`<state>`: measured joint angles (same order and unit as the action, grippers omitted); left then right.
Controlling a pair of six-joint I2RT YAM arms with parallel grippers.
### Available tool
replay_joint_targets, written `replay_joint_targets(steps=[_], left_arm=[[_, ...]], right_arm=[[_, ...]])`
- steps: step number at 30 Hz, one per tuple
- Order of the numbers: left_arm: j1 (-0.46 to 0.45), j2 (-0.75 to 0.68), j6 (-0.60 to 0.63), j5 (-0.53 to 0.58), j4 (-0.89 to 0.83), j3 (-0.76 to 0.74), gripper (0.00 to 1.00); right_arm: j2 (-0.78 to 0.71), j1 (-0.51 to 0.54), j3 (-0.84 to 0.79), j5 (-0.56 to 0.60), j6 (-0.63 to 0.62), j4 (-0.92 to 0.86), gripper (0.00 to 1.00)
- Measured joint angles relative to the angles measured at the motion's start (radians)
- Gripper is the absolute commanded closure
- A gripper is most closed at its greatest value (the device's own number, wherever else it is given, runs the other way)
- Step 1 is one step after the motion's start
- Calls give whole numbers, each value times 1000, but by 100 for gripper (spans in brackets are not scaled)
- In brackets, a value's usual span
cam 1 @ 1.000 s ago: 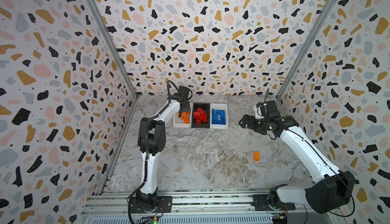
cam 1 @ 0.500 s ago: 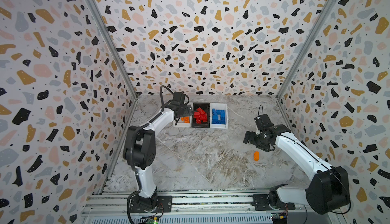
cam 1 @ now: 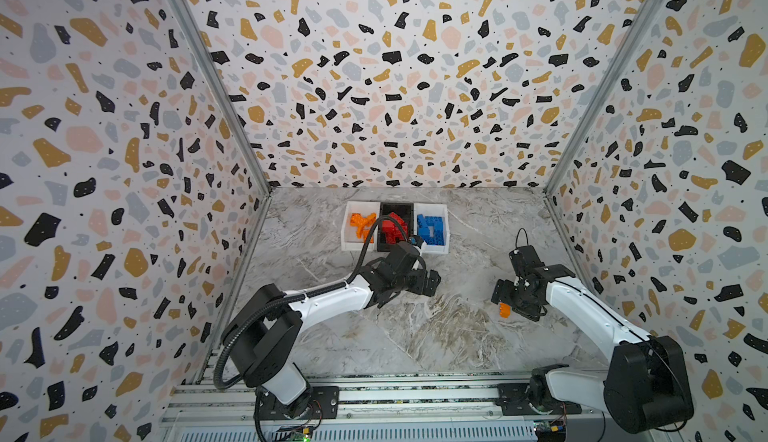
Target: Sort the legos into containers by color
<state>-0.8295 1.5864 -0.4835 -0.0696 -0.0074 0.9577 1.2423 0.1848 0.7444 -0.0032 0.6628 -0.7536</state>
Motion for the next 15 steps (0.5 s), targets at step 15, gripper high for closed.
replay_joint_targets(steps=[15], left_arm=[[-6, -83, 1, 69, 8, -15, 0]], right_arm=[[90, -49, -44, -33, -91, 153, 52]])
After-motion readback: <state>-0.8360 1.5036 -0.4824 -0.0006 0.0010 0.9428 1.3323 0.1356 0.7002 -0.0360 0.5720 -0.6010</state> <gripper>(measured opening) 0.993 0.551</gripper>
